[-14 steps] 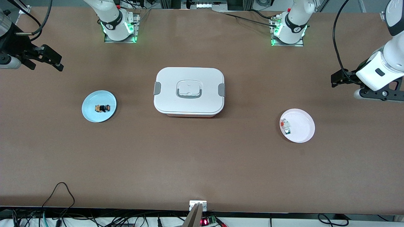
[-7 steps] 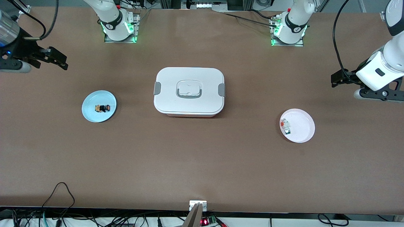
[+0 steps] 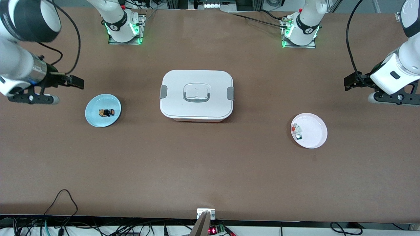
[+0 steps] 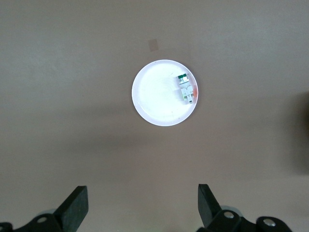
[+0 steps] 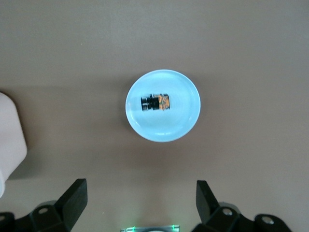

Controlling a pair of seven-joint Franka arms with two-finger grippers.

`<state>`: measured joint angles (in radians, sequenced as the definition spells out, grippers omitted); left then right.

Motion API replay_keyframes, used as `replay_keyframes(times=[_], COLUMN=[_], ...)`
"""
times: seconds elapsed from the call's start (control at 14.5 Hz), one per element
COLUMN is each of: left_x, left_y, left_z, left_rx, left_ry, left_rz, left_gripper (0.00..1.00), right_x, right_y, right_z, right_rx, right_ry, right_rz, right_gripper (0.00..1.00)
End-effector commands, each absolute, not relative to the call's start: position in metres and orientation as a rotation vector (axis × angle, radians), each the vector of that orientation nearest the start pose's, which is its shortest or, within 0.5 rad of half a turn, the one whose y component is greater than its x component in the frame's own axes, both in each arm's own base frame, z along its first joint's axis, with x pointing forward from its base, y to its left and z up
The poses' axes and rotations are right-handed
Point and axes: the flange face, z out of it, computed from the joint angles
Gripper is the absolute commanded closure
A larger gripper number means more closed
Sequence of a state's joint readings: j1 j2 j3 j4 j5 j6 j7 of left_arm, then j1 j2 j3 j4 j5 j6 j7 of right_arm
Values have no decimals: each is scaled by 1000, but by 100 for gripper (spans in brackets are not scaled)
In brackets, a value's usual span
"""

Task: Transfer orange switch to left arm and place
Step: 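Move the right gripper down toward the orange switch on the blue plate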

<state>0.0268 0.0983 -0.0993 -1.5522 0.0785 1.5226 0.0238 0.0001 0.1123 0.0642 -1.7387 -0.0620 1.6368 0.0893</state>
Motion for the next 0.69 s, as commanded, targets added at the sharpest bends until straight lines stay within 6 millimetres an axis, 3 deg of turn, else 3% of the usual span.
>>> replay_keyframes(times=[0.0, 0.28, 0.62], left_x=[571, 571, 571], left_y=[-29, -29, -30], left_z=[580, 580, 580], left_rx=[-3072, -3072, -3072], left_ry=[137, 137, 140], left_rz=[196, 196, 196], left_gripper=[0, 0, 0], right_x=[588, 586, 576], right_y=[16, -1, -1], right_z=[448, 380, 302], right_rx=[-3186, -3158, -3136], right_ry=[-111, -250, -283], right_rz=[356, 300, 326], right_gripper=[0, 0, 0])
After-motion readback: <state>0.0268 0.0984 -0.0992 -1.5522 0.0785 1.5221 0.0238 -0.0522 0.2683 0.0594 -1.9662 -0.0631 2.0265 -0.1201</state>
